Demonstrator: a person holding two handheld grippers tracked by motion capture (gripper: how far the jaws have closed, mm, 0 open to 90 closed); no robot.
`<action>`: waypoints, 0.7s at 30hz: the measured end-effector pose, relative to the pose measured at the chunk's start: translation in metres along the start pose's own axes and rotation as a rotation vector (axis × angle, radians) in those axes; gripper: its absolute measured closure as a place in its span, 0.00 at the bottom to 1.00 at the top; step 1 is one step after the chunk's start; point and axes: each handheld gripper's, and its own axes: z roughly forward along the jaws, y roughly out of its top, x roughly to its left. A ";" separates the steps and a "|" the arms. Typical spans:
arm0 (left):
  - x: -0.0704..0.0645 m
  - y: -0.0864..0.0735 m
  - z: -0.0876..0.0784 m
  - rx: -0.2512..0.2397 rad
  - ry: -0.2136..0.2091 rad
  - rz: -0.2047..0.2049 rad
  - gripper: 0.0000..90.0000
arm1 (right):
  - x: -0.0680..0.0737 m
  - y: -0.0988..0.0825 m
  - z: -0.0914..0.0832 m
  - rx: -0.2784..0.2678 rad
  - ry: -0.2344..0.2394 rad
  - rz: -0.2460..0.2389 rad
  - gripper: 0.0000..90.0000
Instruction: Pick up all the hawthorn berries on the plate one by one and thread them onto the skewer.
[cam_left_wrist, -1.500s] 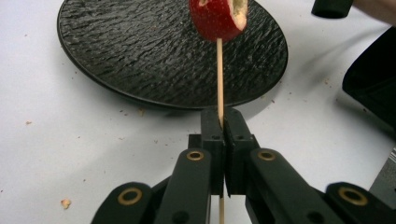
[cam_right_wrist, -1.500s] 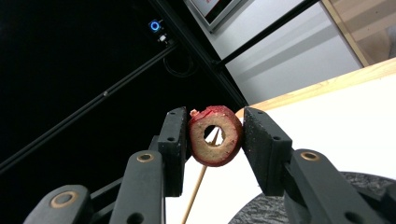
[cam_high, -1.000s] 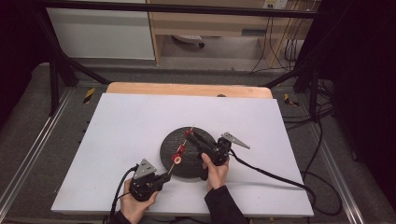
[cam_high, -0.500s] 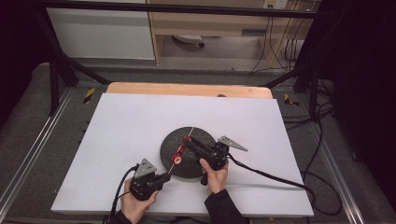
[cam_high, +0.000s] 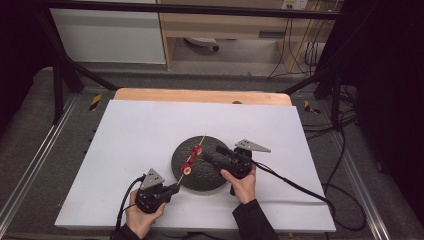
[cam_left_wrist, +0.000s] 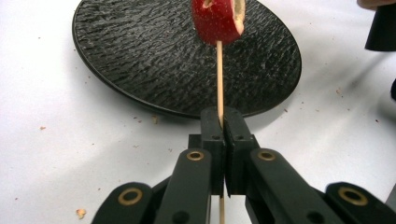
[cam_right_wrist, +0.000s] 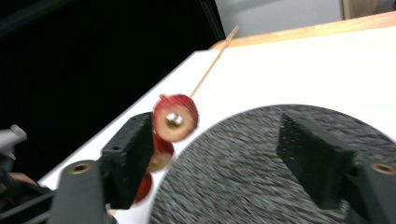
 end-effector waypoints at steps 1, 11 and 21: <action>0.000 0.000 0.000 0.001 -0.001 0.002 0.98 | -0.001 0.001 -0.001 0.024 -0.006 -0.015 0.23; 0.007 0.003 -0.003 0.024 0.004 0.028 0.98 | -0.018 0.001 -0.013 0.207 -0.086 -0.180 0.05; 0.012 0.008 -0.009 0.031 -0.002 0.028 0.98 | -0.040 -0.010 -0.041 0.324 -0.148 -0.250 0.01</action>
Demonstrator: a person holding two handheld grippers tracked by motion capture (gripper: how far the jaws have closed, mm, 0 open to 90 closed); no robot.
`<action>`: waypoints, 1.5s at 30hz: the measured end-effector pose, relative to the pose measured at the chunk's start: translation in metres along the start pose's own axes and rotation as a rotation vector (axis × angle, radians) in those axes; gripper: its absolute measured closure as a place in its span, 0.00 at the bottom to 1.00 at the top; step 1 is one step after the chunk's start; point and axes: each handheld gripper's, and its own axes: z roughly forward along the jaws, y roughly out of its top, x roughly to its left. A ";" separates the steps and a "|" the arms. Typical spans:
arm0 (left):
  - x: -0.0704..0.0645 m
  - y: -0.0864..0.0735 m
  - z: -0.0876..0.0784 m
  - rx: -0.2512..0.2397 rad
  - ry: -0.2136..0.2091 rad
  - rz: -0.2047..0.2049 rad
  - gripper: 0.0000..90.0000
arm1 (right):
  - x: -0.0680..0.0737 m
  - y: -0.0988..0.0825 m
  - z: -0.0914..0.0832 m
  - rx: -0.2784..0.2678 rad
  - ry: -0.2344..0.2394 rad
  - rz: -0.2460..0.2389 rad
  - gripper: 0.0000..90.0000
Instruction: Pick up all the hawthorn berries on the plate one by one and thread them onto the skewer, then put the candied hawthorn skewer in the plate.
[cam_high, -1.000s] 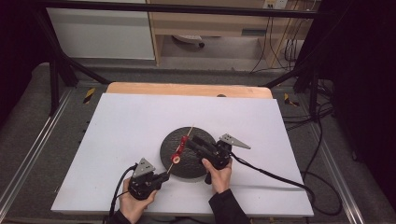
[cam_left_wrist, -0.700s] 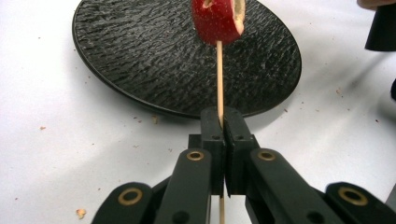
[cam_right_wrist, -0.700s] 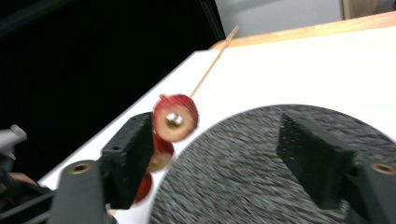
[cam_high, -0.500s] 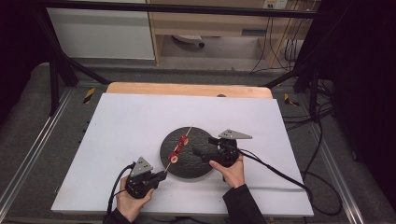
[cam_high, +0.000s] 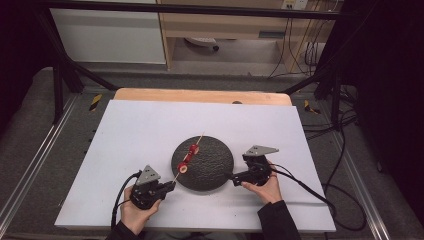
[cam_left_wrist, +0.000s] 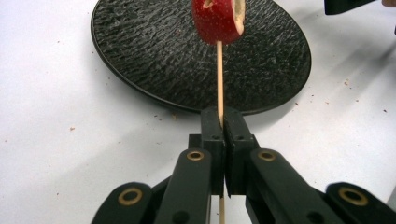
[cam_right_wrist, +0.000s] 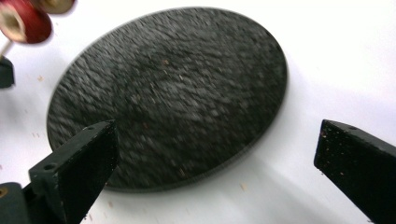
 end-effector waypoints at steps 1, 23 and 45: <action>0.000 0.001 0.000 0.001 0.001 0.004 0.98 | -0.003 -0.003 -0.003 0.005 -0.003 0.006 0.01; 0.015 0.045 0.003 0.042 0.028 0.037 0.98 | -0.033 -0.048 -0.033 0.022 -0.006 -0.006 0.02; 0.003 0.062 0.051 0.208 0.046 0.005 0.98 | -0.036 -0.053 -0.042 0.022 -0.005 0.003 0.02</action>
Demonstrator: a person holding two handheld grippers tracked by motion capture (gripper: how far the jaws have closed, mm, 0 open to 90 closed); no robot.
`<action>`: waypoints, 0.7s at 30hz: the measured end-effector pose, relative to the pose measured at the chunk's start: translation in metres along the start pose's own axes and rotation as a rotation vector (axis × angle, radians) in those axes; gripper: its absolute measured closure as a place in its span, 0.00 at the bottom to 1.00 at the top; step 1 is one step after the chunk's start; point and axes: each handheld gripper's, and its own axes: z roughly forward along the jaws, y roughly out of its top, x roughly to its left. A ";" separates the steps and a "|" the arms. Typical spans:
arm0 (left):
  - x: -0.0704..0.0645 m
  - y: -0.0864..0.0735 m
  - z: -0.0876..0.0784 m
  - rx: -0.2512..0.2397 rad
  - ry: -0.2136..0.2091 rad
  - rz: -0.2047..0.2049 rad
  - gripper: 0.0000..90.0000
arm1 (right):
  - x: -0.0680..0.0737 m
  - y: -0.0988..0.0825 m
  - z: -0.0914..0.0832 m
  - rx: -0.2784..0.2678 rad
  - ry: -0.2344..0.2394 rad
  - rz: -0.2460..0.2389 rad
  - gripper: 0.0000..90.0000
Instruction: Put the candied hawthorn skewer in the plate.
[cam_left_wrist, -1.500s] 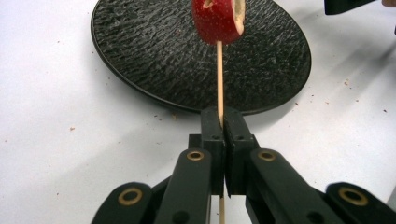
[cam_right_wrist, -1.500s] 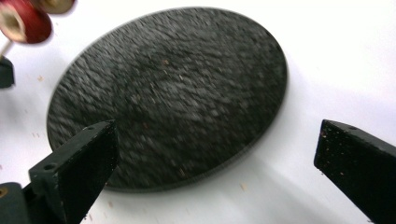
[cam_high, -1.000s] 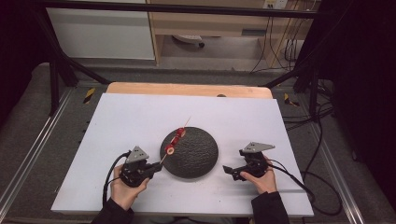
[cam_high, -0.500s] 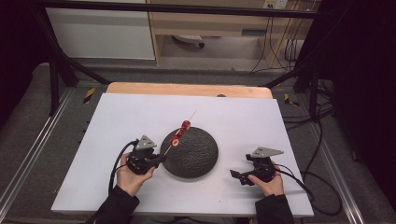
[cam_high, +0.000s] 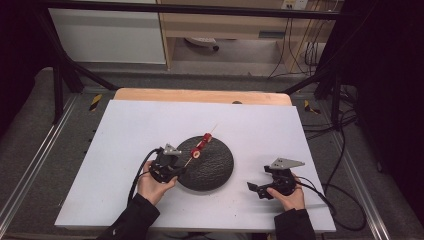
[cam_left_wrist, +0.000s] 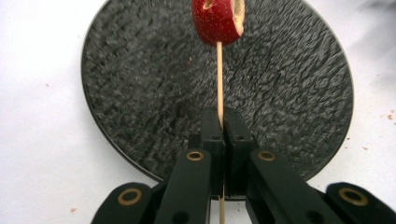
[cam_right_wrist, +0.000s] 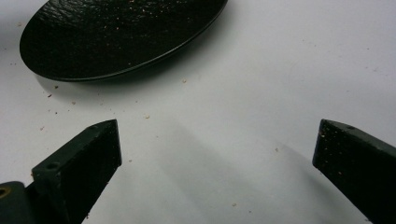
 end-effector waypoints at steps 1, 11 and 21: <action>-0.001 0.000 0.001 0.008 0.004 0.002 0.98 | -0.001 0.000 0.000 0.000 0.000 -0.003 0.02; -0.009 -0.003 0.010 0.088 0.052 0.007 0.98 | -0.001 -0.001 -0.001 -0.006 0.006 0.005 0.02; -0.014 -0.004 0.012 0.101 0.078 0.023 0.98 | -0.001 -0.001 0.001 -0.004 0.009 0.008 0.02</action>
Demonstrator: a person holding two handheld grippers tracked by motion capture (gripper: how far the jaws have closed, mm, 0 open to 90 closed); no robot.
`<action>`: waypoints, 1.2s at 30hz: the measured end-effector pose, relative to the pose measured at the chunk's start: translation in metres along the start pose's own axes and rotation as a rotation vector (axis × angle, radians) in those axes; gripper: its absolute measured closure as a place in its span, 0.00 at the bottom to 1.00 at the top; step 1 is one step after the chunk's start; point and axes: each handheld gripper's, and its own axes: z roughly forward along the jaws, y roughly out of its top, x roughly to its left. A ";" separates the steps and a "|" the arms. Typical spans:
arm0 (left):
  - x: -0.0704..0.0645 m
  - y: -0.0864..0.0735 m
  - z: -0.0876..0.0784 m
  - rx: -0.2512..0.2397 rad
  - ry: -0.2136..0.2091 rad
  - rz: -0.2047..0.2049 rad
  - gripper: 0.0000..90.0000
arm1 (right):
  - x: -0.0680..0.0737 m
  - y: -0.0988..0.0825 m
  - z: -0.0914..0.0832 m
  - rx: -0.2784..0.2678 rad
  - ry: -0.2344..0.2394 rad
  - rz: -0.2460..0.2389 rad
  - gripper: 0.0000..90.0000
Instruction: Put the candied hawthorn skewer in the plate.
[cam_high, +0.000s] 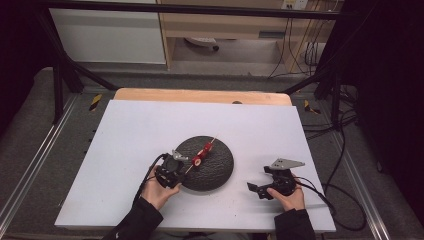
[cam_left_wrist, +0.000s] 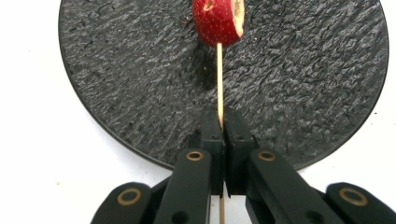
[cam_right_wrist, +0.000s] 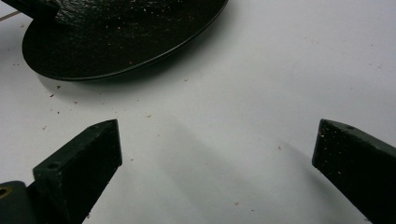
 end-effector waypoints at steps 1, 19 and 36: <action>0.000 0.001 0.001 0.000 0.000 -0.001 0.98 | 0.000 0.000 0.000 0.000 -0.001 0.001 0.02; 0.002 0.002 -0.003 -0.015 -0.012 0.028 0.86 | 0.000 0.000 -0.001 -0.005 0.000 0.009 0.02; 0.041 -0.020 -0.037 -0.171 -0.154 0.126 0.24 | 0.000 0.001 -0.001 -0.002 0.000 0.009 0.02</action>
